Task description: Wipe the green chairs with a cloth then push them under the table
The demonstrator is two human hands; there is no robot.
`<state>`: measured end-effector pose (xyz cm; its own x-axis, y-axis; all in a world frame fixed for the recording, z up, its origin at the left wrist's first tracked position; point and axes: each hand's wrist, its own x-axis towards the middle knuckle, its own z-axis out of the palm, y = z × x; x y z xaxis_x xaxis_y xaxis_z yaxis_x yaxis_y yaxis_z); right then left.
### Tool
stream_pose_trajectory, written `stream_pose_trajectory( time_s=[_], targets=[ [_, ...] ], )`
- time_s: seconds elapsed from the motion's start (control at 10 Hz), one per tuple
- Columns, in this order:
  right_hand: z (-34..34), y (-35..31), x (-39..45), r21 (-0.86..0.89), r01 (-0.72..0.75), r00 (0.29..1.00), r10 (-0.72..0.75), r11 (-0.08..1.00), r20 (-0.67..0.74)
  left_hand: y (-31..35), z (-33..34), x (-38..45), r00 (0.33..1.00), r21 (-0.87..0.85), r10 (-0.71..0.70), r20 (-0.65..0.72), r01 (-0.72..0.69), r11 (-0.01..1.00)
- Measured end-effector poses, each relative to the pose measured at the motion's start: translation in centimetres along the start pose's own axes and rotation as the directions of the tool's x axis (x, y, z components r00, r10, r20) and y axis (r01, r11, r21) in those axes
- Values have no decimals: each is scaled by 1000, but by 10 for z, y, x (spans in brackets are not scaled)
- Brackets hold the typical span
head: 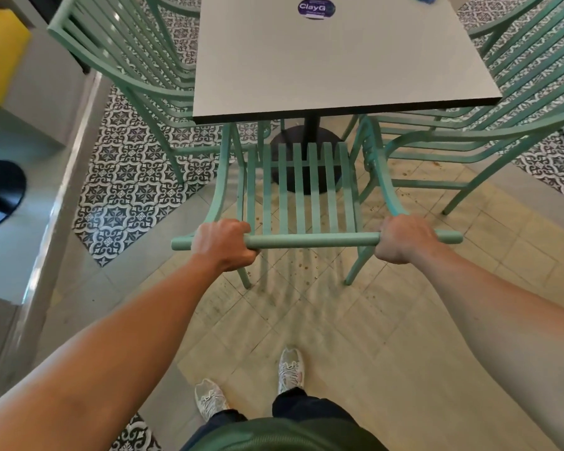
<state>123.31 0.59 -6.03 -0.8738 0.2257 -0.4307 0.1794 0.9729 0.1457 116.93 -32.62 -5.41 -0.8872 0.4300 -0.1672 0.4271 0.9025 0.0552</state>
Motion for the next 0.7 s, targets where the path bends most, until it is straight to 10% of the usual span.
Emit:
stream_pose_trajectory(
  time_s=[0.2, 0.5, 0.6, 0.7],
  targets=[
    [25, -14, -27, 181, -123, 855, 197, 976, -480, 8, 34, -62, 965, -100, -100, -244, 77, 992],
    [61, -114, -55, 665, -454, 712, 690, 593, -130, -13, 104, -165, 927, -247, -320, 197, 362, 899],
    [67, -166, -63, 517, -496, 844, 528, 698, 97, -38, 125, -198, 863, -235, -416, 286, 485, 843],
    [80, -235, -82, 531, -224, 975, 188, 817, 122, -68, 133, -225, 783, -202, -528, 328, 604, 771]
  ],
)
